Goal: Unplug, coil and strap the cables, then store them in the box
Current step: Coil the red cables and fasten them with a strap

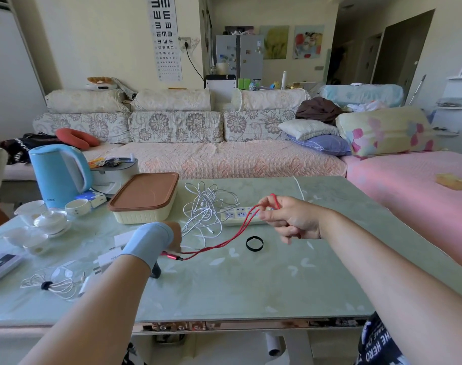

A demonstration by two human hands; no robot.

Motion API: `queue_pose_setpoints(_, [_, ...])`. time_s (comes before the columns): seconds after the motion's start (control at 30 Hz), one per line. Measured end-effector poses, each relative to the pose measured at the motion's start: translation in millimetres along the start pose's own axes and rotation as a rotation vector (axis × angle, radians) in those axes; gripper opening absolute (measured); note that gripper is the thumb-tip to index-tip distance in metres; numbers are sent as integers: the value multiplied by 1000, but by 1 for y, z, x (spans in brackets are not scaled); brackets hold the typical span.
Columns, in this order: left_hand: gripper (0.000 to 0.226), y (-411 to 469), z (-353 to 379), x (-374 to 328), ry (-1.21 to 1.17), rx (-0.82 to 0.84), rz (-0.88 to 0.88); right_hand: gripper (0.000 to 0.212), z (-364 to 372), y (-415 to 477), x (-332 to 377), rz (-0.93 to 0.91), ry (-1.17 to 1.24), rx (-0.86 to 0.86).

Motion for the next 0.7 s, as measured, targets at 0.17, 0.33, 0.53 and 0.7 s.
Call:
queue_pose_setpoints(0.17, [51, -20, -25, -49, -926, -320, 642, 23, 21, 9, 10, -45, -104, 109])
queue_pose_setpoints(0.33, [30, -59, -34, -90, -1452, 95, 954, 36, 28, 24, 16, -150, -97, -128])
queue_pose_setpoints(0.53, [34, -47, -31, -51, -1380, 173, 728, 35, -10, 24, 14, -247, 97, -566])
queue_pose_setpoints(0.7, [36, -60, -48, -35, -1808, 259, 915, 34, -8, 33, 5, -207, 54, -581])
Point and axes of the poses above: each hand's wrist, its own y-axis towards the middle knuckle, its own z-axis out of the palm, x = y × z, the point moved 2 cm from there along y, towards the middle knuckle, and after that the axes turned 8 degrees about x, right-handed, at the moved point
